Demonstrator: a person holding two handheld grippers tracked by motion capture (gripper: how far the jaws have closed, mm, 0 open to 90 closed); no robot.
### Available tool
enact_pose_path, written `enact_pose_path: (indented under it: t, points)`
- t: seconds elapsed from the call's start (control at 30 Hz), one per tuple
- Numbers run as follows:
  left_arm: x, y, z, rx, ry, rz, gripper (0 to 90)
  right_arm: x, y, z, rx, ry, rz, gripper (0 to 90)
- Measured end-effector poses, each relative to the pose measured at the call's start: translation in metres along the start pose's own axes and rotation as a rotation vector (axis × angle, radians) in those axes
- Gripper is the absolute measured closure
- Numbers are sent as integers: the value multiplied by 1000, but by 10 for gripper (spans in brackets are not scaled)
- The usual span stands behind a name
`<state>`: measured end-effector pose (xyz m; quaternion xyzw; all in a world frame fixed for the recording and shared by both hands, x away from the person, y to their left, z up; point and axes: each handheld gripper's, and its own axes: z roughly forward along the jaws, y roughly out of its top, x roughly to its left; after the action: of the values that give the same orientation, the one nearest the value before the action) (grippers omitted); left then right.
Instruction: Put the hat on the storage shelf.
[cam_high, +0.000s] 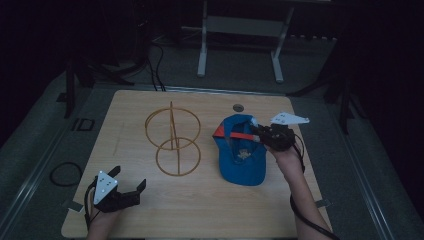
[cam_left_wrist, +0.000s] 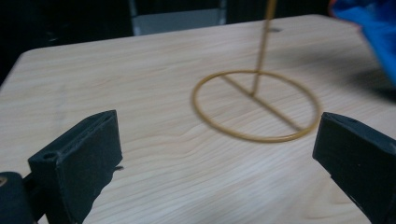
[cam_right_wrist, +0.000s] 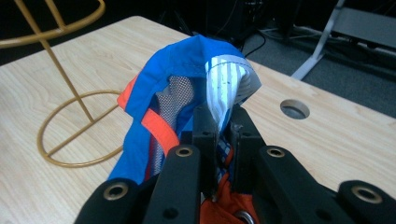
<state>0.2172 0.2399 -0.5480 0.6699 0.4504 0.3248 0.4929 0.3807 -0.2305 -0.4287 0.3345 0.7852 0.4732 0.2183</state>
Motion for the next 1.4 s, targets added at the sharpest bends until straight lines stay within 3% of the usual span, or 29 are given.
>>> enact_pose_path:
  t: [0.2, 0.4, 0.53, 0.83, 1.07, 1.23, 1.4]
  points:
    - [-10, 31, -14, -51, -62, -49, 17, 1, 9, -19, -29, -9, -8, 837]
    - [-22, 65, -22, -40, -97, -12, 28, 4, 15, -34, -46, -18, -24, 836]
    - [-26, 87, -21, -37, -135, -11, 27, 5, 17, -40, -56, -19, -28, 837]
    - [-44, 127, -9, -41, -189, 31, 43, 10, 19, -52, -82, -12, -36, 837]
    - [-64, 159, 4, -43, -235, 106, 44, 19, 22, -62, -120, 34, -42, 836]
    - [-77, 175, 17, -43, -271, 129, 51, 27, 25, -68, -135, 44, -62, 836]
    - [-94, 184, 35, -12, -313, 167, 54, 30, 25, -71, -147, 63, -60, 836]
